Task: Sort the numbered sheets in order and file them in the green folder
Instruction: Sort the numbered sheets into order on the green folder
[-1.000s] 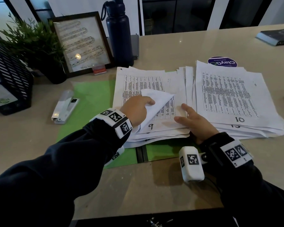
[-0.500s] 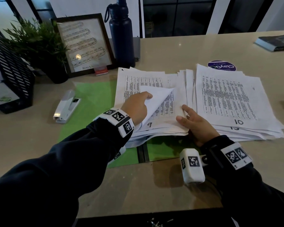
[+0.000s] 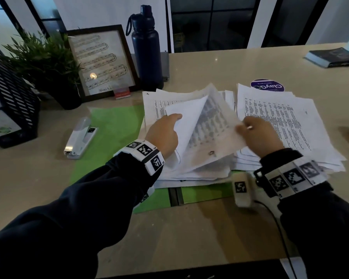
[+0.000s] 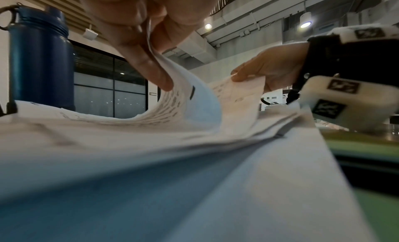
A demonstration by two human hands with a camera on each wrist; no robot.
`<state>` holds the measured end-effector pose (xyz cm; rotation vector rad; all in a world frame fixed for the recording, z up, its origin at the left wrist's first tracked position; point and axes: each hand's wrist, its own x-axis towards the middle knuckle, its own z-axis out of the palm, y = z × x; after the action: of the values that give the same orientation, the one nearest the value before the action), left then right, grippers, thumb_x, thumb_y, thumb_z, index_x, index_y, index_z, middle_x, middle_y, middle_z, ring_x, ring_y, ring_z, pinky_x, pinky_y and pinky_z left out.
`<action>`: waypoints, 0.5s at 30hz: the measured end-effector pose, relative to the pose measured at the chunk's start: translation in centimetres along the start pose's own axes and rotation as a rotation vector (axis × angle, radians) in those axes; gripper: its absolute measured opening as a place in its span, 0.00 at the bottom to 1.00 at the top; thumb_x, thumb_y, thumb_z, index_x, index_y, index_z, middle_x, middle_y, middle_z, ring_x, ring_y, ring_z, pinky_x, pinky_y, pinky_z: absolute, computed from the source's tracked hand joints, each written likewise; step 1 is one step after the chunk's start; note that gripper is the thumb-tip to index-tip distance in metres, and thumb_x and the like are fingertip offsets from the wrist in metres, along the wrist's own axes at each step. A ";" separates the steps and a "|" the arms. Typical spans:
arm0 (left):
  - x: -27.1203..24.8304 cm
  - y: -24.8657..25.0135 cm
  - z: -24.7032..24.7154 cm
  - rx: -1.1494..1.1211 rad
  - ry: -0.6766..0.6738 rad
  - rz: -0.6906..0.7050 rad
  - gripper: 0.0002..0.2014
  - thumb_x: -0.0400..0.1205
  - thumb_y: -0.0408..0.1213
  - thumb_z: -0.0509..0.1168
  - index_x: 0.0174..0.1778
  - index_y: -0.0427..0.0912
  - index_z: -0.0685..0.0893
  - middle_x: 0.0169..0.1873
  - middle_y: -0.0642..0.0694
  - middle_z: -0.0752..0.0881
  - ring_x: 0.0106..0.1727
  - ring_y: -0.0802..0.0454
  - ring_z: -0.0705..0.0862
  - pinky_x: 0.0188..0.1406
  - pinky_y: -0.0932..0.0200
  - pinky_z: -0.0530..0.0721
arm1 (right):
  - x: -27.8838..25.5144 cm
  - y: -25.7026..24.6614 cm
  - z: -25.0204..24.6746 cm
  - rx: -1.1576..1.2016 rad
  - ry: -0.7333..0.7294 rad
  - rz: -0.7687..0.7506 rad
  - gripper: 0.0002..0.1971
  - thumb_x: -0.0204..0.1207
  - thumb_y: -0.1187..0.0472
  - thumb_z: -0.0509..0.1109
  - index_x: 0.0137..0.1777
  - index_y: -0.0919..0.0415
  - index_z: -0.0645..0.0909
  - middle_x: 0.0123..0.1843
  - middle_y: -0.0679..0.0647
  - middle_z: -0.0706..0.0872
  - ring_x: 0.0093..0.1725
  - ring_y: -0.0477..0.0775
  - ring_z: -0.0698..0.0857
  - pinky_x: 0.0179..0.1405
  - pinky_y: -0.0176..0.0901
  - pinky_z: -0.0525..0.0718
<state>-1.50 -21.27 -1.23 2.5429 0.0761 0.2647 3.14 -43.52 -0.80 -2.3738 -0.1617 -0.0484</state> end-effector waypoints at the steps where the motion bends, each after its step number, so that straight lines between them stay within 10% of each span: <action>1: 0.0 0.0 0.0 0.000 0.000 0.002 0.26 0.80 0.22 0.52 0.75 0.44 0.69 0.73 0.44 0.74 0.73 0.48 0.71 0.72 0.58 0.66 | 0.5 0.6 -1.2 -0.023 0.091 0.012 0.12 0.79 0.59 0.62 0.37 0.67 0.75 0.40 0.66 0.79 0.39 0.60 0.76 0.33 0.45 0.68; 7: 0.2 -0.3 0.3 -0.029 -0.010 0.064 0.28 0.78 0.20 0.52 0.73 0.45 0.72 0.71 0.46 0.76 0.72 0.49 0.74 0.71 0.58 0.69 | 1.2 8.6 -7.2 -0.080 0.257 0.364 0.10 0.76 0.68 0.62 0.47 0.79 0.79 0.40 0.74 0.81 0.43 0.71 0.84 0.37 0.51 0.78; 10: 0.1 -0.2 0.1 -0.048 0.021 0.075 0.27 0.78 0.21 0.52 0.73 0.45 0.72 0.71 0.47 0.76 0.71 0.50 0.73 0.70 0.61 0.67 | 0.7 11.7 -8.6 -0.103 0.193 0.508 0.17 0.77 0.67 0.63 0.62 0.78 0.77 0.47 0.76 0.80 0.36 0.54 0.80 0.21 0.40 0.78; 15: -0.1 0.0 0.4 0.010 -0.092 0.182 0.25 0.79 0.22 0.53 0.69 0.46 0.78 0.68 0.46 0.79 0.72 0.50 0.73 0.71 0.61 0.65 | 0.5 13.1 -9.8 -0.201 0.104 0.576 0.16 0.79 0.68 0.62 0.62 0.78 0.78 0.29 0.54 0.70 0.33 0.59 0.75 0.34 0.44 0.75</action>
<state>-1.54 -21.49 -1.54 2.5708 -0.1903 0.2178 5.49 -59.63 -2.69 -2.5205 0.6014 0.0903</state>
